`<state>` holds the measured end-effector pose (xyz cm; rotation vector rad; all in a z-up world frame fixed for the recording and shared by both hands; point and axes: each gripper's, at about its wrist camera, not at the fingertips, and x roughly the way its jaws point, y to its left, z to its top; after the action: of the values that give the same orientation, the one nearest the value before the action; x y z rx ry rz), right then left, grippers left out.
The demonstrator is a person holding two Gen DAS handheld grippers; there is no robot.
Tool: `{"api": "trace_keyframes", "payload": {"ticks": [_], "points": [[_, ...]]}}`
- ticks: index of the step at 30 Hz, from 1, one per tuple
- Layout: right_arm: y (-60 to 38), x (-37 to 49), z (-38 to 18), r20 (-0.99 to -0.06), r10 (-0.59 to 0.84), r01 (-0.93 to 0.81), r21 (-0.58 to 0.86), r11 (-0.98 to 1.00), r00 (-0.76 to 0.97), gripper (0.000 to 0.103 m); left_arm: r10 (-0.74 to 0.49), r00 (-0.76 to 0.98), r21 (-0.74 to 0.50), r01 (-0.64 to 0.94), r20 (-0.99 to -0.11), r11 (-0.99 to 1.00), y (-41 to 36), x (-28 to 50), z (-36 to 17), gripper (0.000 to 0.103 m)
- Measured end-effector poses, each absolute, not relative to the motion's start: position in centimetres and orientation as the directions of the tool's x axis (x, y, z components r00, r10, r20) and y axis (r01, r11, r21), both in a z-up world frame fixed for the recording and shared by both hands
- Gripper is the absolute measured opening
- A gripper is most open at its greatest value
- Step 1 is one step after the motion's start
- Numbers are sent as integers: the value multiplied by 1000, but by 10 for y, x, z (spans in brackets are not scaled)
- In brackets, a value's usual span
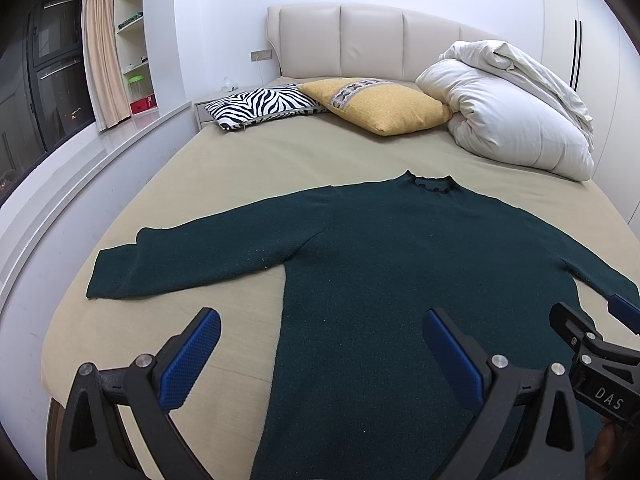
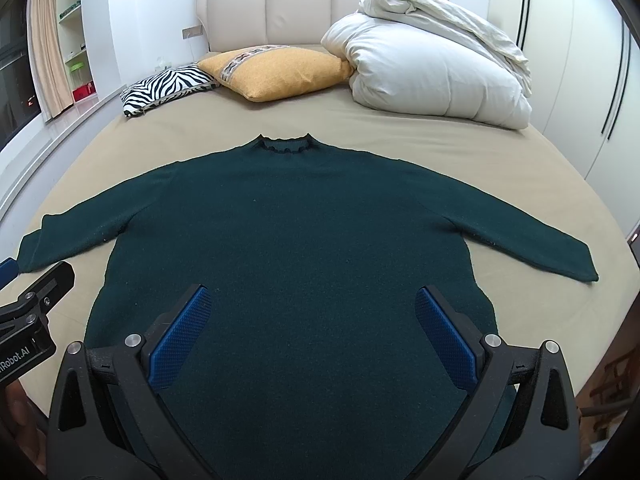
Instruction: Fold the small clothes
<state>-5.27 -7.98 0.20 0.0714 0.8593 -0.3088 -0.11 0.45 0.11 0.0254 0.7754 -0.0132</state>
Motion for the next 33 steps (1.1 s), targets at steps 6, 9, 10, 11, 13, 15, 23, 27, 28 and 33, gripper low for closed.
{"api": "trace_keyframes", "payload": {"ticks": [6, 9, 10, 11, 13, 15, 23, 27, 28, 33], "points": [[-80, -53, 2, -754, -238, 296, -61, 953, 612, 103, -4, 714, 17, 22, -700, 1000, 5, -1, 1, 103], [-80, -52, 2, -754, -239, 297, -62, 953, 612, 103, -4, 714, 17, 22, -700, 1000, 5, -1, 1, 103], [-79, -52, 2, -755, -240, 297, -62, 953, 611, 103, -4, 714, 17, 22, -701, 1000, 5, -1, 1, 103], [-80, -52, 2, -755, -239, 297, -62, 953, 611, 103, -3, 714, 18, 22, -701, 1000, 5, -1, 1, 103], [-80, -52, 2, -755, -239, 297, -62, 953, 610, 103, -3, 713, 17, 22, -701, 1000, 5, -1, 1, 103], [-80, -52, 2, -755, -240, 297, -62, 953, 610, 103, -3, 714, 17, 22, -700, 1000, 5, -1, 1, 103], [-80, -52, 0, -757, -238, 296, -62, 953, 608, 103, -5, 713, 15, 22, -701, 1000, 5, -1, 1, 103], [-80, -51, 0, -757, -238, 297, -62, 953, 608, 103, -5, 713, 15, 22, -701, 1000, 5, -1, 0, 103], [-80, -51, -1, -757, -238, 297, -62, 953, 608, 103, -5, 713, 15, 22, -701, 1000, 5, -1, 0, 103], [-80, -51, -1, -757, -239, 297, -62, 953, 608, 103, -5, 713, 15, 22, -701, 1000, 6, -1, 0, 103]]}}
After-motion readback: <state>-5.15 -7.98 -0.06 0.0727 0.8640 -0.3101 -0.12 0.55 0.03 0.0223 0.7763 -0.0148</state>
